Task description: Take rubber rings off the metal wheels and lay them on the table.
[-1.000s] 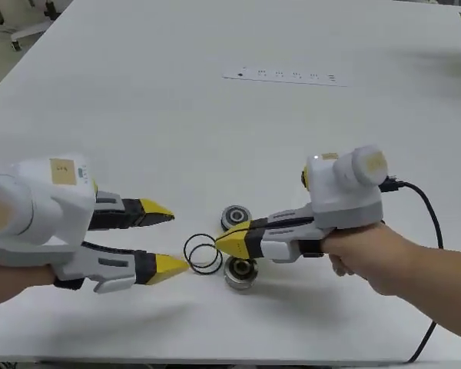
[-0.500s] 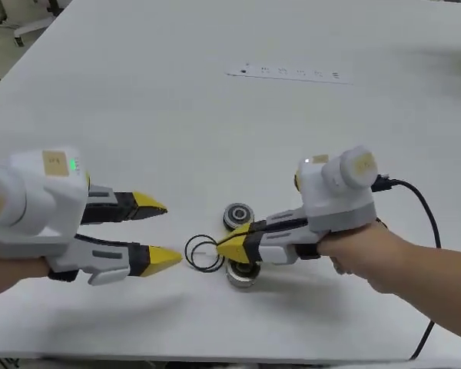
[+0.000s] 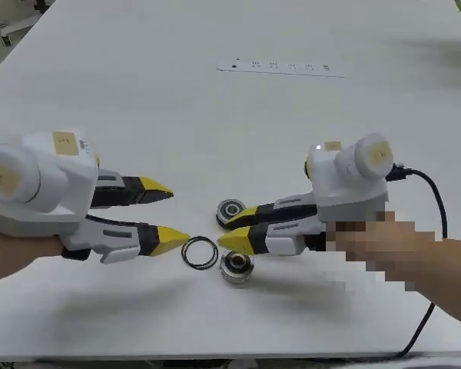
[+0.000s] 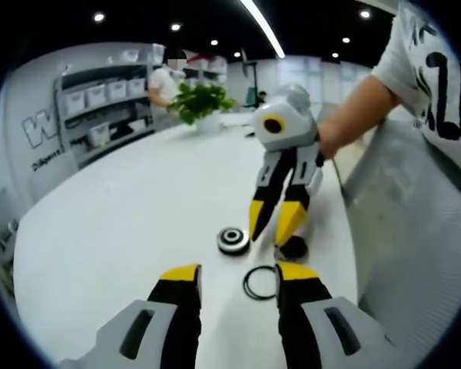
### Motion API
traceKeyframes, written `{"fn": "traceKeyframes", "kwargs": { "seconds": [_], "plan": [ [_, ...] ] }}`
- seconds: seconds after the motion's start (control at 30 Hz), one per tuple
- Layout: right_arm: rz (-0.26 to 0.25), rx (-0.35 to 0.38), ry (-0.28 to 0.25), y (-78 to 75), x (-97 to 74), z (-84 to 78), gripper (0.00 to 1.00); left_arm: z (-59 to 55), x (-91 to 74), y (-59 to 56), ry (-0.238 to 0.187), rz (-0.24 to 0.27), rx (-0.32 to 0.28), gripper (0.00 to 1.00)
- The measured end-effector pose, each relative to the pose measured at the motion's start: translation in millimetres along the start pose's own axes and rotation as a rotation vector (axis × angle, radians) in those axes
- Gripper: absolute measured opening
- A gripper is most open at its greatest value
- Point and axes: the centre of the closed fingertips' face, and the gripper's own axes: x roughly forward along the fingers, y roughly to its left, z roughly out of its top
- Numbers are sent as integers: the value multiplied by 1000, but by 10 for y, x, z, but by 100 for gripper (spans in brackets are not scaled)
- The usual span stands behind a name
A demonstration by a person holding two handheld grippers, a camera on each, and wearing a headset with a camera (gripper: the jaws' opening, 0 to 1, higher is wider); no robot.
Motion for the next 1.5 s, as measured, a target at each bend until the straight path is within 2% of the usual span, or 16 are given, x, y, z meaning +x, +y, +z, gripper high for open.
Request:
{"fn": "traceKeyframes", "kwargs": {
  "seconds": [0.33, 0.67, 0.97, 1.13, 1.33, 1.5],
  "plan": [
    [-71, -36, 1, -235, -134, -26, 17, 99, 192, 81, -5, -18, -1, 37],
    [-133, -71, 27, -448, -130, -127, 18, 89, 422, 77, 19, -52, 5, 35],
    [-149, -96, 42, -454, -65, -165, 16, 51, 641, 33, 42, -78, 8, 31],
    [-152, -103, 45, -470, -64, -176, 15, 37, 732, 12, 49, -87, 11, 25],
    [-151, -106, 41, -474, -69, -173, 14, -9, 796, -6, 69, -93, 28, 20],
    [-155, -108, 36, -486, -72, -172, 13, 13, 802, -10, 61, -88, 26, 20]
  ]
}}
